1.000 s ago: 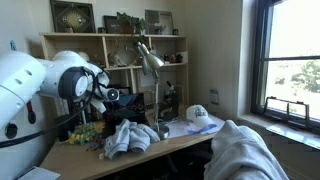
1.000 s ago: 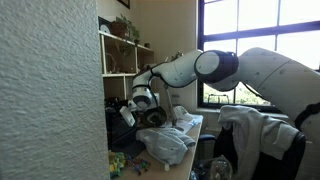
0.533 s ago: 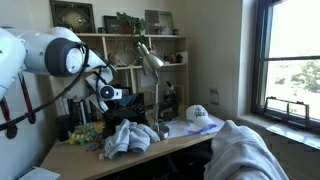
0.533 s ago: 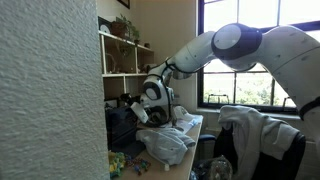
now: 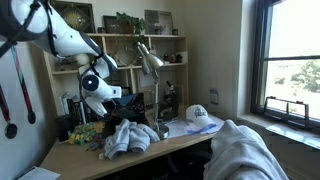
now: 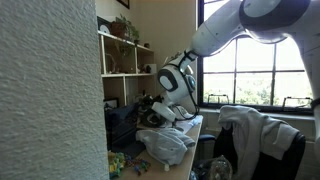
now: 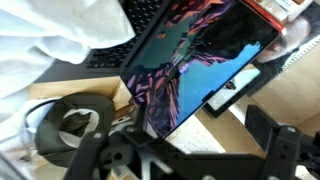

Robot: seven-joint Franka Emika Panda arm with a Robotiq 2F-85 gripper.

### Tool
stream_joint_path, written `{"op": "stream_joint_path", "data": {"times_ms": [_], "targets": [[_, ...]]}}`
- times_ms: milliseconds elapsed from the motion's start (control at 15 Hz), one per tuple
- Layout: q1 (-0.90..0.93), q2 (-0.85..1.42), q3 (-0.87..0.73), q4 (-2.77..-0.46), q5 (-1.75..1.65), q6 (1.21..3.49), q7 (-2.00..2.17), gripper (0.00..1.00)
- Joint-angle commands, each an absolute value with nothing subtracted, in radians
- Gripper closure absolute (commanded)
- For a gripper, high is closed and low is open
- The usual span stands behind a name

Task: Open the laptop

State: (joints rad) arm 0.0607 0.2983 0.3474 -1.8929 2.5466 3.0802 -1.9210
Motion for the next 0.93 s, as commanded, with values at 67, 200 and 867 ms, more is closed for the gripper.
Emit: {"op": "stream_joint_path", "data": {"times_ms": [67, 200, 867], "targets": [[0.078, 0.156, 0.335, -2.04, 2.569, 3.276, -1.939, 0.0], [0.147, 0.116, 0.295, -2.103, 2.392, 3.317, -1.74, 0.0], [0.209, 0.099, 0.268, -2.198, 2.049, 3.291, -1.386, 0.0]]}}
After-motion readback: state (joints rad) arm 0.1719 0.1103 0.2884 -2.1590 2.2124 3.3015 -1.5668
